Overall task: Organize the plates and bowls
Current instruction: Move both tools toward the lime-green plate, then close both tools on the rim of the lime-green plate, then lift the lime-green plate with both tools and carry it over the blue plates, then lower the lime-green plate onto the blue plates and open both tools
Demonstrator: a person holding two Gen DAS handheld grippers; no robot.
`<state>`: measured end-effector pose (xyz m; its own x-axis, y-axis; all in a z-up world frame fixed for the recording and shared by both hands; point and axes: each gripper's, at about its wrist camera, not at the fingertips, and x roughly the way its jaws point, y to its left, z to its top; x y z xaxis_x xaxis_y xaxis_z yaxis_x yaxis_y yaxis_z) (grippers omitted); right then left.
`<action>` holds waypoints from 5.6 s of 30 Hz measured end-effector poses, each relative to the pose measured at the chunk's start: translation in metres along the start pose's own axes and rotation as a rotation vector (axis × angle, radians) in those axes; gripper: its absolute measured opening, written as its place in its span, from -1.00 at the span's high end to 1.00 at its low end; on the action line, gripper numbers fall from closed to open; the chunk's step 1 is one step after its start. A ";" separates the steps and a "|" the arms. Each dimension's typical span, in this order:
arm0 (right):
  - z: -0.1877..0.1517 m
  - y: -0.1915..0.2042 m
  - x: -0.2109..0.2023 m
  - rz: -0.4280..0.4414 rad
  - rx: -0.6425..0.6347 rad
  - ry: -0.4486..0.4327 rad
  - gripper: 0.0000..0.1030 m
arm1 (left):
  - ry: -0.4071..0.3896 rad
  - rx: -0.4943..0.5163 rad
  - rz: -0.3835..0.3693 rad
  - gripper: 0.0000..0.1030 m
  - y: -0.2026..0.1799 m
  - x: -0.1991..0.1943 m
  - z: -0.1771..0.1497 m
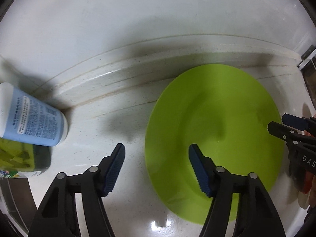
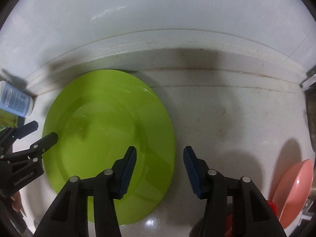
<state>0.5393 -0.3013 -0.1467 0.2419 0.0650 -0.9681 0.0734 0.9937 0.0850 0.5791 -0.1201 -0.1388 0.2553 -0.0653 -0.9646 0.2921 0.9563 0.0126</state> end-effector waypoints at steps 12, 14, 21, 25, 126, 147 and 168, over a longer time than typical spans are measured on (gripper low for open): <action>-0.002 0.002 0.014 0.031 0.008 0.051 0.21 | 0.031 -0.006 -0.030 0.12 0.001 0.012 0.005; -0.001 0.003 0.016 0.030 0.006 0.054 0.21 | 0.033 -0.008 -0.047 0.21 0.001 0.013 0.004; 0.003 0.011 0.018 0.033 0.025 0.061 0.24 | 0.037 -0.032 -0.039 0.23 0.000 0.011 0.005; 0.002 0.009 0.012 0.037 0.031 0.053 0.25 | 0.028 -0.040 -0.027 0.23 0.000 0.003 0.002; -0.298 0.182 -0.089 0.042 -0.094 0.191 0.24 | 0.148 -0.137 -0.005 0.23 0.096 -0.110 -0.332; -0.306 0.185 -0.075 0.019 -0.149 0.219 0.22 | 0.184 -0.115 -0.008 0.23 0.088 -0.095 -0.348; -0.302 0.181 -0.089 0.052 -0.163 0.142 -0.07 | 0.080 -0.089 0.033 -0.31 0.091 -0.112 -0.344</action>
<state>0.2394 -0.0992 -0.1163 0.1022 0.1171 -0.9879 -0.0962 0.9896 0.1073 0.2602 0.0718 -0.1203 0.1882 -0.0139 -0.9820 0.2008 0.9793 0.0246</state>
